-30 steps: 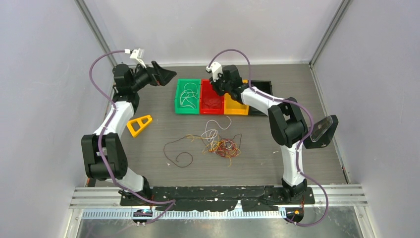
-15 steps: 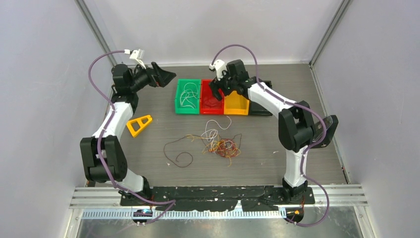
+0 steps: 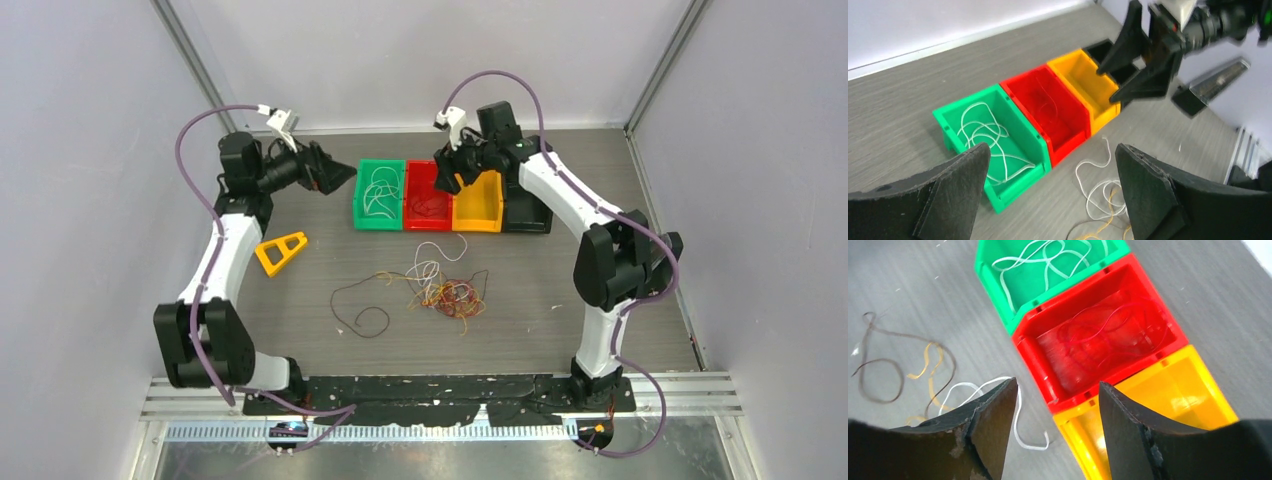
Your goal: Untangle the cables
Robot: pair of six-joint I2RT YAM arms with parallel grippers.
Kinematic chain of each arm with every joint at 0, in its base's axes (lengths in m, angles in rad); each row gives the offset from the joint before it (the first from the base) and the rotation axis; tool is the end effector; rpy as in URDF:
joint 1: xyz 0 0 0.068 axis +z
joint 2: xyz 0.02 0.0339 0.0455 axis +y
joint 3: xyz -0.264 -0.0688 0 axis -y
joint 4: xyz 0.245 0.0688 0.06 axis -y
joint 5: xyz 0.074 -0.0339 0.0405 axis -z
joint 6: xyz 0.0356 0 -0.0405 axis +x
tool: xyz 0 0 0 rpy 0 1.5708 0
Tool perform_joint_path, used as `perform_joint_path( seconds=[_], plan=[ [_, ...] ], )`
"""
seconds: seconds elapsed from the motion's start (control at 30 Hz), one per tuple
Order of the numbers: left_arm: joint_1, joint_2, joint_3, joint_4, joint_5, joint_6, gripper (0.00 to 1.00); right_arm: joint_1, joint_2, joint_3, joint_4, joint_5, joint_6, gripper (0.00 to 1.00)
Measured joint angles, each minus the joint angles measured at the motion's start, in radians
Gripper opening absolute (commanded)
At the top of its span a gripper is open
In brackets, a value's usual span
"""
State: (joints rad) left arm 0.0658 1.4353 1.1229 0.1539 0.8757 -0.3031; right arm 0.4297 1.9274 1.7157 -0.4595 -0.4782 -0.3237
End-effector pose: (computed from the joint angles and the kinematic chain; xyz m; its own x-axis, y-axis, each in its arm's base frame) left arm 0.3326 -0.0055 0.3416 -0.3636 -0.2155 -0.9063 0.6350 0.6544 -0.4104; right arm 0.3995 0.2011 0.3024 -0.3142 -0.4546 -0.8334 -0.8411 0.5405 0.0223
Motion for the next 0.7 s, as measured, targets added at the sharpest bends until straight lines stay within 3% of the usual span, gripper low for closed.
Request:
perform_joint_path(
  seconds=[0.17, 0.33, 0.5, 0.7],
  plan=[
    [-0.060, -0.130, 0.002, -0.348, 0.065, 0.323, 0.90, -0.037, -0.080, -0.058, -0.190, -0.117, -0.055, 0.71],
    [-0.311, -0.222, -0.105, -0.539, 0.045, 0.515, 0.82, -0.044, -0.254, -0.338, -0.347, -0.160, -0.095, 0.70],
    [-0.581, -0.161, -0.221, -0.536, -0.011, 0.457, 0.71, -0.034, -0.317, -0.569, -0.363, -0.182, -0.080, 0.69],
    [-0.669, 0.047, -0.220, -0.426, -0.060, 0.290, 0.57, -0.024, -0.315, -0.681, -0.242, -0.192, 0.014, 0.70]
  ],
)
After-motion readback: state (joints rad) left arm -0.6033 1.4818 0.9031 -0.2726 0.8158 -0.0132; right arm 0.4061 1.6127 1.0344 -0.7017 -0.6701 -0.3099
